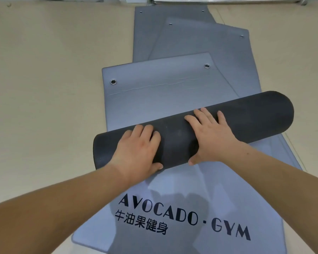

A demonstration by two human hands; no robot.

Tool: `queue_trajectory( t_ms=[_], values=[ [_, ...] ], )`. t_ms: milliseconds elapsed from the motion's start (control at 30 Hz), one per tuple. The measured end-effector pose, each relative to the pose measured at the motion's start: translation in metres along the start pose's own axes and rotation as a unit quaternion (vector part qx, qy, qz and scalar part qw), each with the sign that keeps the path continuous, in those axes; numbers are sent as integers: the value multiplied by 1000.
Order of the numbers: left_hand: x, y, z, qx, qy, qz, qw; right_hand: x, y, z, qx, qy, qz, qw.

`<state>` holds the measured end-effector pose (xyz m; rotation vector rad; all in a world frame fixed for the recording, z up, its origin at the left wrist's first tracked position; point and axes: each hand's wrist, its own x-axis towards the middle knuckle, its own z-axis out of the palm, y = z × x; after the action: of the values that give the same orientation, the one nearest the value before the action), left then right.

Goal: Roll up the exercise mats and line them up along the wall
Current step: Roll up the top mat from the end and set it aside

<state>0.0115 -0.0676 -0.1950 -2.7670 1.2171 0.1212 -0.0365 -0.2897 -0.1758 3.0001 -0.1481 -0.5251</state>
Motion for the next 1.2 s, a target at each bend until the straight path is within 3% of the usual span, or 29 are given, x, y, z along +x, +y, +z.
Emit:
queue_trajectory(
  t_ms=[200, 367, 533, 733, 800, 900, 967, 1000, 1100, 1200],
  values=[
    [-13, 5, 26, 26, -71, -52, 996, 7, -2, -4, -38, 70, 38, 996],
    [7, 0, 37, 38, -87, -77, 992, 0, -12, 17, -11, 192, -42, 980],
    [26, -17, 17, -6, -73, -60, 995, -5, -16, 18, -45, 69, -21, 996],
    [18, 10, -19, -128, -138, -58, 980, -22, -7, -1, -13, 49, -33, 998],
    [15, 25, -28, -221, -200, -67, 952, -28, 6, -16, 3, 16, -59, 998],
    [11, 32, -30, -403, -306, -93, 857, -35, 27, -36, 18, -62, -74, 995],
    [7, 25, -24, -479, -346, -107, 800, -39, 32, -38, 39, -51, -46, 997],
    [5, 17, -21, -493, -348, -109, 790, -41, 31, -34, 51, -25, -34, 998],
    [6, -15, -14, -481, -312, -131, 809, -43, 21, -12, 68, 47, 6, 997],
    [3, -32, -25, -336, -226, -131, 905, -37, 7, 3, 92, 92, 35, 991]
  ],
)
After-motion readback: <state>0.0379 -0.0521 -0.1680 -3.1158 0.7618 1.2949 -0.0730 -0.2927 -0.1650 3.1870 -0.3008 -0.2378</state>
